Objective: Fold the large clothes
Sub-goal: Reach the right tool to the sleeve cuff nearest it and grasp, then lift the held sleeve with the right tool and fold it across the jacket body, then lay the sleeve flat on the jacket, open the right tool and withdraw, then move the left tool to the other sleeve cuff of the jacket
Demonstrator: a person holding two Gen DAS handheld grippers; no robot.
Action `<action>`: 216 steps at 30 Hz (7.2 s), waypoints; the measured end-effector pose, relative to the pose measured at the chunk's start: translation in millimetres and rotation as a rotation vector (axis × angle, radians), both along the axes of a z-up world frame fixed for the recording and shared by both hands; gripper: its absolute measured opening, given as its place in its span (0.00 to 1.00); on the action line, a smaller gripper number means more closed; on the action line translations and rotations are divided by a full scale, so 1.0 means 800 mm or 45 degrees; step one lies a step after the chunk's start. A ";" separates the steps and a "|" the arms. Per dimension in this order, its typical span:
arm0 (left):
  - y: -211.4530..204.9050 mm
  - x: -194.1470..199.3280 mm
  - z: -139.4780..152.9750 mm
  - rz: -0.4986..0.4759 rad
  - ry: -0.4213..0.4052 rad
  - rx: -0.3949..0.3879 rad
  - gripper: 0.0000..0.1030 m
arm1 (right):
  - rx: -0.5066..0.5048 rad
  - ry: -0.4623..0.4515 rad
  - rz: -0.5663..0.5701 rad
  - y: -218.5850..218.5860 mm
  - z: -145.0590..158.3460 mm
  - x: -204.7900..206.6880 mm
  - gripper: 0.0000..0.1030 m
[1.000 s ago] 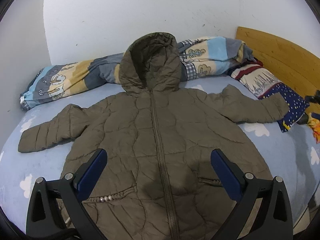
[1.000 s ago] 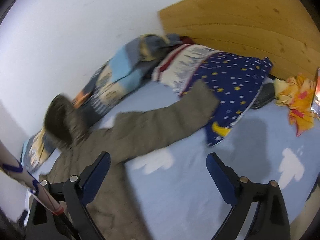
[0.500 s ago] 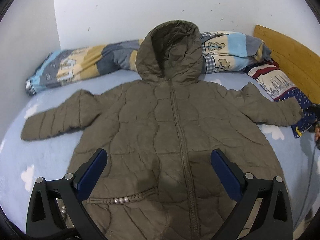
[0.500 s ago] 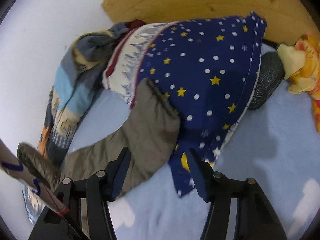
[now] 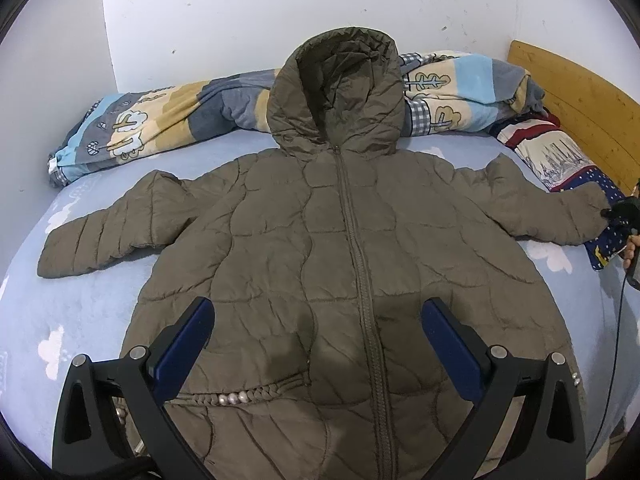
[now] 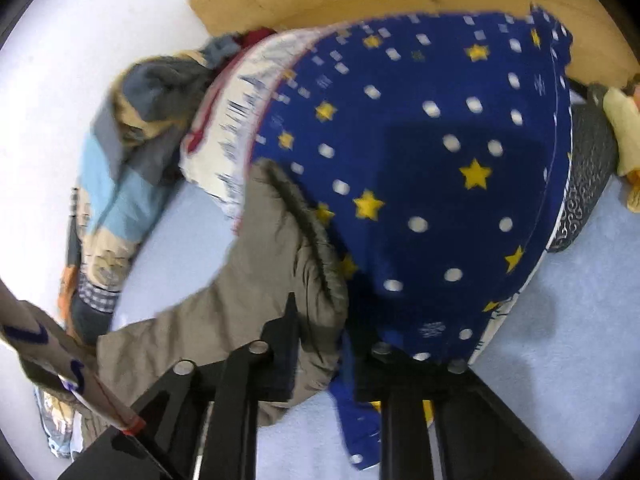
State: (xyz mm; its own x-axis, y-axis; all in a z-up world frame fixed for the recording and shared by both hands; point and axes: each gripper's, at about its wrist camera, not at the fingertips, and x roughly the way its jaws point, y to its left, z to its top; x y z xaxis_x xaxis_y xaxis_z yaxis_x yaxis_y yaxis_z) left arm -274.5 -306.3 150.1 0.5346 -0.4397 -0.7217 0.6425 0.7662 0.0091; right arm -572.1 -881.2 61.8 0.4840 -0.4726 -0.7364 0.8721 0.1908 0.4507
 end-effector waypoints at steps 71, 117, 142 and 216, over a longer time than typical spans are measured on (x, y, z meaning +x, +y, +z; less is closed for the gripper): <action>0.103 0.070 0.009 0.280 0.023 -0.043 1.00 | 0.006 -0.065 1.181 0.510 0.034 0.539 0.16; 0.093 0.065 0.004 0.251 0.027 -0.034 1.00 | -0.194 0.405 1.103 0.481 -0.039 0.538 0.65; 0.077 0.029 0.023 0.200 -0.064 -0.047 1.00 | -0.237 0.169 1.028 0.546 0.102 0.329 0.68; 0.169 0.165 -0.007 0.567 -0.023 0.061 1.00 | -0.525 0.525 1.187 0.631 0.052 0.321 0.78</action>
